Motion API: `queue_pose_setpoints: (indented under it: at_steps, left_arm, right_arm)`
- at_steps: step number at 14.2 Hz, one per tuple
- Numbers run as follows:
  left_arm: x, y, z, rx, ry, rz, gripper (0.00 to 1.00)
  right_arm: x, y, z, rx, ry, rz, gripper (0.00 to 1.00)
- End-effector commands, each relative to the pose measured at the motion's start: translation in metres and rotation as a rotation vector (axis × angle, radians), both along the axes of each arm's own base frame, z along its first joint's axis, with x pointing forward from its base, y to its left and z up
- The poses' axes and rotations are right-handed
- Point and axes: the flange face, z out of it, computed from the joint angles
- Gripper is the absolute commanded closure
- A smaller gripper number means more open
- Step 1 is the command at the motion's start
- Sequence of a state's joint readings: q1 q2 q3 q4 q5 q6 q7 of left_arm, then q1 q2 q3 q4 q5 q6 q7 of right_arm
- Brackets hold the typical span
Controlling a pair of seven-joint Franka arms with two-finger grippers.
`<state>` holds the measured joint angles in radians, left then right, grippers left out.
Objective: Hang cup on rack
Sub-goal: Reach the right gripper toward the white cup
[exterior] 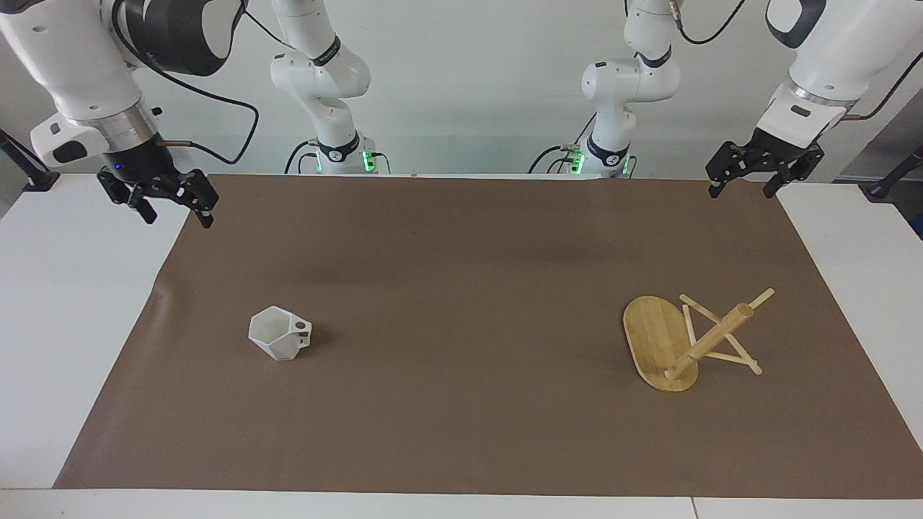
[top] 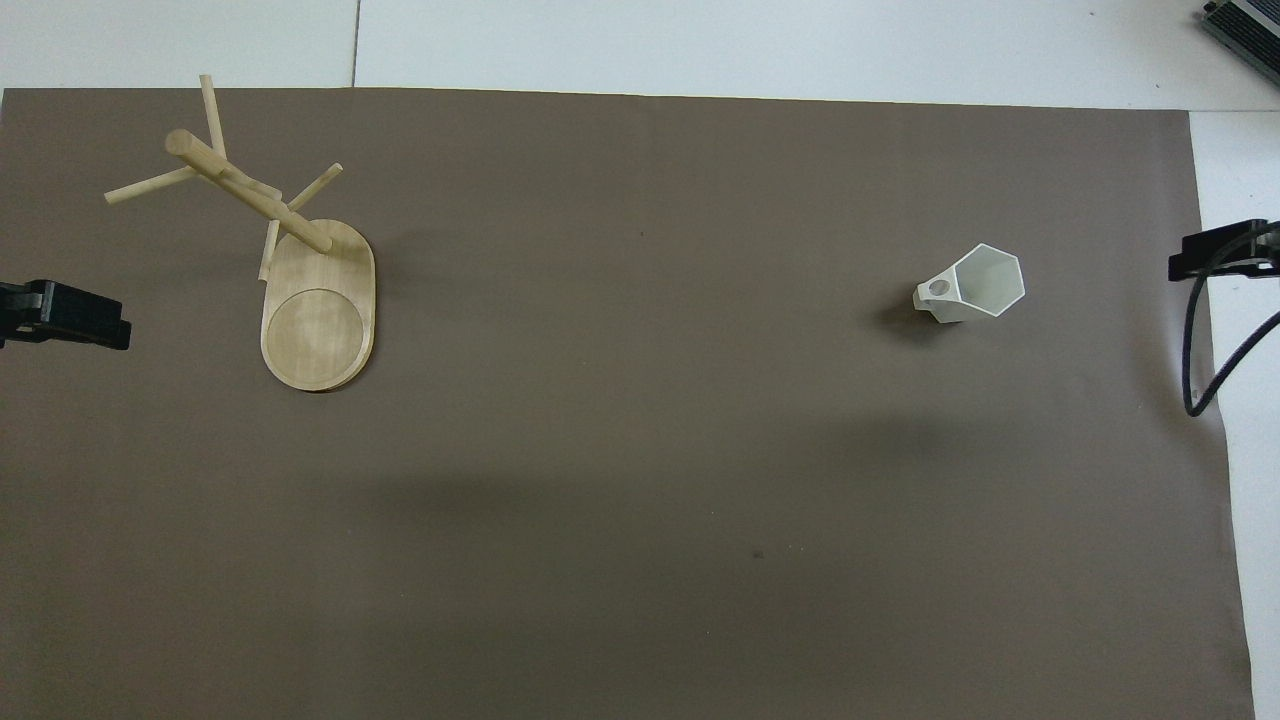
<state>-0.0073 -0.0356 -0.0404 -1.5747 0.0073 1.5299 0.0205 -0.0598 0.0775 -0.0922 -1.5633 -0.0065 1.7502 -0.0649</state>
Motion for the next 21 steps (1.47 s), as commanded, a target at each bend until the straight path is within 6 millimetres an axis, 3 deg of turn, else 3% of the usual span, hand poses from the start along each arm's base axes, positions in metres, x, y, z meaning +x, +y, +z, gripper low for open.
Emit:
queue_pose_setpoints:
  at_steps: [1,10,12,17,21]
  left_arm:
    - [-0.004,0.002,0.0,-0.006,0.002,0.011,0.0]
    - [-0.004,0.002,0.0,-0.006,0.002,0.011,0.0]
    - [-0.004,0.002,0.0,-0.006,0.002,0.01,0.0]
    - [-0.004,0.002,0.0,-0.006,0.002,0.011,0.0]
    - [-0.004,0.002,0.0,-0.006,0.002,0.011,0.0]
  right_arm:
    - [-0.002,0.005,-0.015,-0.005,-0.044,-0.002,0.0]
    - [0.037,0.012,-0.109,-0.008,-0.047,-0.001,0.0]
    - [0.042,0.021,-0.133,-0.005,-0.063,-0.002,0.0]
    - [0.042,0.041,-0.177,0.007,-0.064,-0.009,0.0]
    - [0.038,0.04,-0.209,0.006,-0.067,-0.002,0.0]
